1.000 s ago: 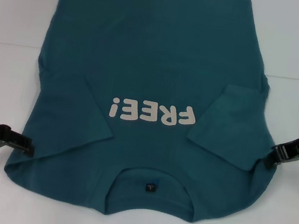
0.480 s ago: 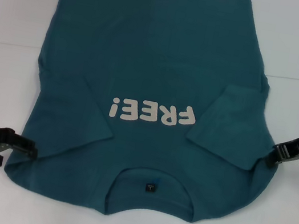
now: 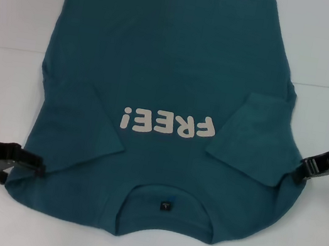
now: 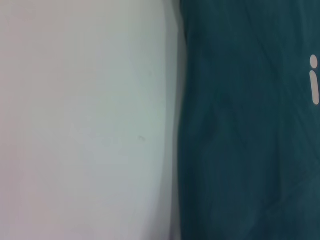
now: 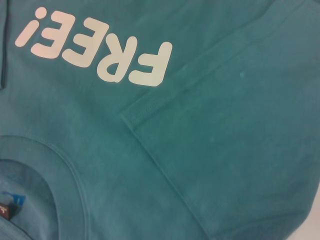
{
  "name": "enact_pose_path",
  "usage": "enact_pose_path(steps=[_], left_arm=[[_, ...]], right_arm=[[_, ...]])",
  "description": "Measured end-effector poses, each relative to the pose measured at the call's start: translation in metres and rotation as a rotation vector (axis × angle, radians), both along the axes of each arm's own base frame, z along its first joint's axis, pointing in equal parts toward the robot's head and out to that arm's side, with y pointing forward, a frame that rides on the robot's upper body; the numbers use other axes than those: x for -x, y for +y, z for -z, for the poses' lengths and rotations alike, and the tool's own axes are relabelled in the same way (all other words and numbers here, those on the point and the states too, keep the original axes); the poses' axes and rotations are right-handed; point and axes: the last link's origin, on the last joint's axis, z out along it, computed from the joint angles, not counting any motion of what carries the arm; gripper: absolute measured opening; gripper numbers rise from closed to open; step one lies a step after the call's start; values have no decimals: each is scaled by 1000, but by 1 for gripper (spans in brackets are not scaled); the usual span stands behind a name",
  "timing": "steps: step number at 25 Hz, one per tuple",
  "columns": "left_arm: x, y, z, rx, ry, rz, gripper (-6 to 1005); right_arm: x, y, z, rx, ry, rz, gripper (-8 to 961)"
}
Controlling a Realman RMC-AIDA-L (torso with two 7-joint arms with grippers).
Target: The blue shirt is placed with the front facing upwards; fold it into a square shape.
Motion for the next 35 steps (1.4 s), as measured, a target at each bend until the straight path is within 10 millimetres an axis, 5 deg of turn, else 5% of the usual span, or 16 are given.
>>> enact_pose_path(steps=[25,35], left_arm=[[-2,2,4,4,2,-3,864],[-1,2,3,-12,-4,-10,518]], right_arm=[[-1,0,-1,-4,-3,0,39],[-2,-1,1,3,1,6,38]])
